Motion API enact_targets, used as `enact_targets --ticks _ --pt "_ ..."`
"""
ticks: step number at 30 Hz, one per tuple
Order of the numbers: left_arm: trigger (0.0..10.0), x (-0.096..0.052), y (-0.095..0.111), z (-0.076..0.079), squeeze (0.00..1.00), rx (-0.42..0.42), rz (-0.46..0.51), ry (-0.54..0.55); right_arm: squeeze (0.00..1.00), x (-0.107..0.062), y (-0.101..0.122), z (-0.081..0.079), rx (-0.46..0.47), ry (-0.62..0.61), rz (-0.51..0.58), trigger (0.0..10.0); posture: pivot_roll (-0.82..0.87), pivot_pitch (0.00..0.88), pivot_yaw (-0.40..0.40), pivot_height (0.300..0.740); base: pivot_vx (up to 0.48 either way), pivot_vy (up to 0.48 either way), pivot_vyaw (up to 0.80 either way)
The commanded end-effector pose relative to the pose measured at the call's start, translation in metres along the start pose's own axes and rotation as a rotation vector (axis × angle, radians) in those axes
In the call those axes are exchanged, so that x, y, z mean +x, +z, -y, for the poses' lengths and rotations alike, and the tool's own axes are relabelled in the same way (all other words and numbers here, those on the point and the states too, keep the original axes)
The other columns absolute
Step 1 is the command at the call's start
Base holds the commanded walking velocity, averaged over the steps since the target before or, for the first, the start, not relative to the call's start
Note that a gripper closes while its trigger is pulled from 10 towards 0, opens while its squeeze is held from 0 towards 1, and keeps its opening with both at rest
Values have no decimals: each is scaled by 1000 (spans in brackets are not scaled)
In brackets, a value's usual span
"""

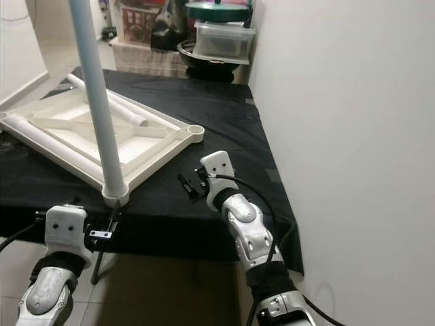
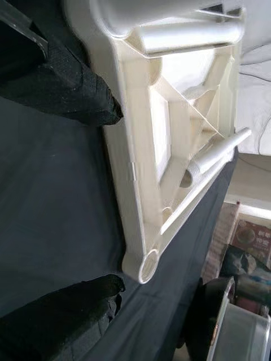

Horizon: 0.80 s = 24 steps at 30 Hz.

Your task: Building children table

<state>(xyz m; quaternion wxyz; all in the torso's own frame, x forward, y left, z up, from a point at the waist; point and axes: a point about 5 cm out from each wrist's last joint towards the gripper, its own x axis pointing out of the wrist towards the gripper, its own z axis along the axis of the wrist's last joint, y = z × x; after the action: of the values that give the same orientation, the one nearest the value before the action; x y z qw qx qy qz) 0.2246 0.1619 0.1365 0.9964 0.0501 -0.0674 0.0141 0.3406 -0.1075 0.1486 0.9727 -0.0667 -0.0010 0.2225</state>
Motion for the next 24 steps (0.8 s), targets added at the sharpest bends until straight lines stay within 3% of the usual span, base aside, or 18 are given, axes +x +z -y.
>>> enact_targets --ticks 1,5,13,24 --pt "10000 0 -1 -1 0 2 -8 1 0 2 -2 -7 -15 25 -1 10000 102 0 -114 740 0 480 800" --pt "10000 0 1 -1 0 2 13 10 0 2 -1 -7 7 15 5 10000 103 0 -116 740 0 172 800" --pt "10000 1 3 -3 0 -10 30 21 0 2 -5 -3 16 -16 -20 10000 97 0 -112 740 0 0 0" --pt "10000 2 3 0 0 -31 29 6 0 3 -15 8 2 -60 -95 10000 104 0 -118 740 277 0 0"
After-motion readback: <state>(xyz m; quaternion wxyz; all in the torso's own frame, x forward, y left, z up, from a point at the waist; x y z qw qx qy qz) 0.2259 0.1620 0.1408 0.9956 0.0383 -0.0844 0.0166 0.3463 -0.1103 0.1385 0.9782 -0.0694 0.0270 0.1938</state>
